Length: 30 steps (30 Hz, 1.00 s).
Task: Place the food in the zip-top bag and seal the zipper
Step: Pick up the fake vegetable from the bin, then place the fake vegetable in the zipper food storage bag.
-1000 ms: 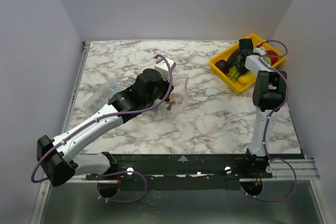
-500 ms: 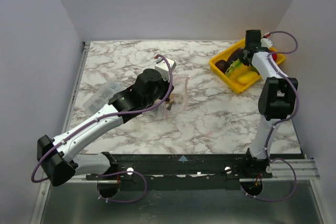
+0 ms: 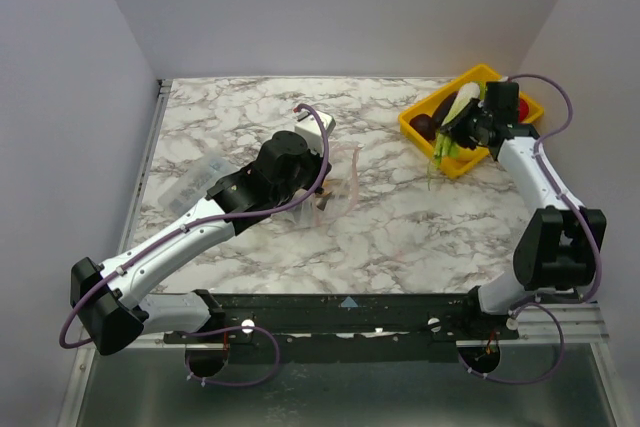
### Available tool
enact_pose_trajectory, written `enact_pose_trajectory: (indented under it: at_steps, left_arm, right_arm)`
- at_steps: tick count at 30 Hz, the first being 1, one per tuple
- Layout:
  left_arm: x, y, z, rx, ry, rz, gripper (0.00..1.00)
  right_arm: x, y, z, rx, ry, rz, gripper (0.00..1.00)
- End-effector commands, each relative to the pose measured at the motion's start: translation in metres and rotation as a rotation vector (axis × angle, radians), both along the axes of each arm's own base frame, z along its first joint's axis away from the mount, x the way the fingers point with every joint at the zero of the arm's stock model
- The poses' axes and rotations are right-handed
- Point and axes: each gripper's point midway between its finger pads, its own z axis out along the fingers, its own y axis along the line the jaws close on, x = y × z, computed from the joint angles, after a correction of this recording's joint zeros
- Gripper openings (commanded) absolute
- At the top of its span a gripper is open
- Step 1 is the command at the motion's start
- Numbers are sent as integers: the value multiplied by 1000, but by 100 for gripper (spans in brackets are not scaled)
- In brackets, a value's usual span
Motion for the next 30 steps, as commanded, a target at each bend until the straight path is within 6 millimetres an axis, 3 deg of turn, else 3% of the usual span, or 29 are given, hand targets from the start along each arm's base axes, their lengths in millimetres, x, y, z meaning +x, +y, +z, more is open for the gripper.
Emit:
enact_pose_trajectory:
  at_steps: [1,7,11,14,18,26,30]
  left_arm:
    - [1,-3,18,-24,-36,-5,0]
    - [2,0,18,-19,-41,4,0]
    - [3,2,19,-13,-42,20,0]
    - [5,5,18,-7,-51,32,0]
    - [6,6,16,3,-52,41,0]
    - [9,4,11,18,-45,48,0]
    - [10,3,6,27,-36,45,0]
  right_arm:
    - [-48,48,22,91,-93,297,0]
    - [-140,112,21,241,-10,556,1]
    - [-198,140,32,265,62,685,0]
    - [-233,146,50,255,69,738,0]
    - [-266,140,74,244,43,776,0]
    - [-326,147,88,341,49,977,0]
    - [-346,159,104,421,9,1080,0]
